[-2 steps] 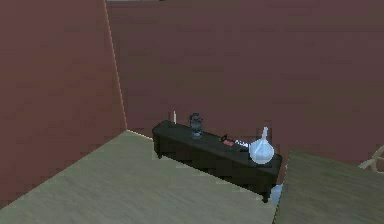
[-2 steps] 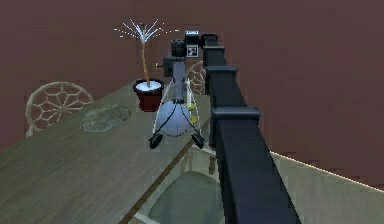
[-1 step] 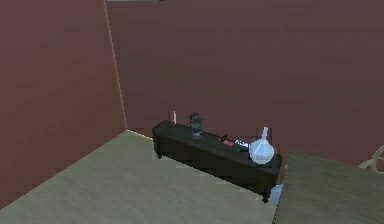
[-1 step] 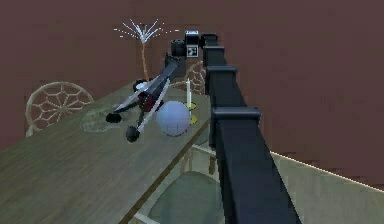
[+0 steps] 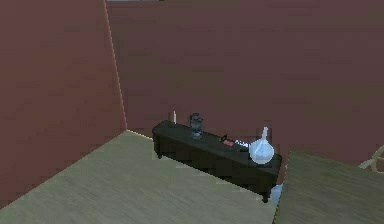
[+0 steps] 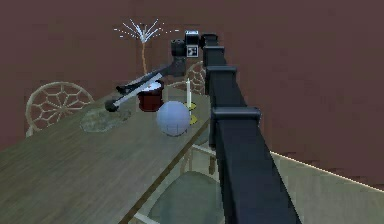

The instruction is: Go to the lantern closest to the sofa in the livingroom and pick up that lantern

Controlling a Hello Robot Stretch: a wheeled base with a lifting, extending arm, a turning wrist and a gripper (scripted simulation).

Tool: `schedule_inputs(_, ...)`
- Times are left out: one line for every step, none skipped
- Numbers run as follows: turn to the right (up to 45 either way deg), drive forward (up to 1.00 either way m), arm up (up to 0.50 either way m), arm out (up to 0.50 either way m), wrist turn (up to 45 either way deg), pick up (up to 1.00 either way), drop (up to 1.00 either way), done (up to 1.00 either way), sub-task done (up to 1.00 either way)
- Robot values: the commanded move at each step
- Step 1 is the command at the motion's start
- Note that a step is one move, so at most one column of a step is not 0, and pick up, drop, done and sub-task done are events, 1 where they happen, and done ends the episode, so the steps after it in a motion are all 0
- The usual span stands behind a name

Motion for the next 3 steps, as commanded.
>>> schedule_inputs(0.0, 0.0, 0.0, 0.0, 45.0, 0.0, 0.0, 0.0, 0.0)
schedule_inputs(0.0, 0.0, 0.0, 0.0, 33.0, 0.0, 0.0, 0.0, 0.0)
schedule_inputs(0.0, 0.0, -0.26, 0.0, 0.0, 0.0, 0.0, 0.0, 0.0)
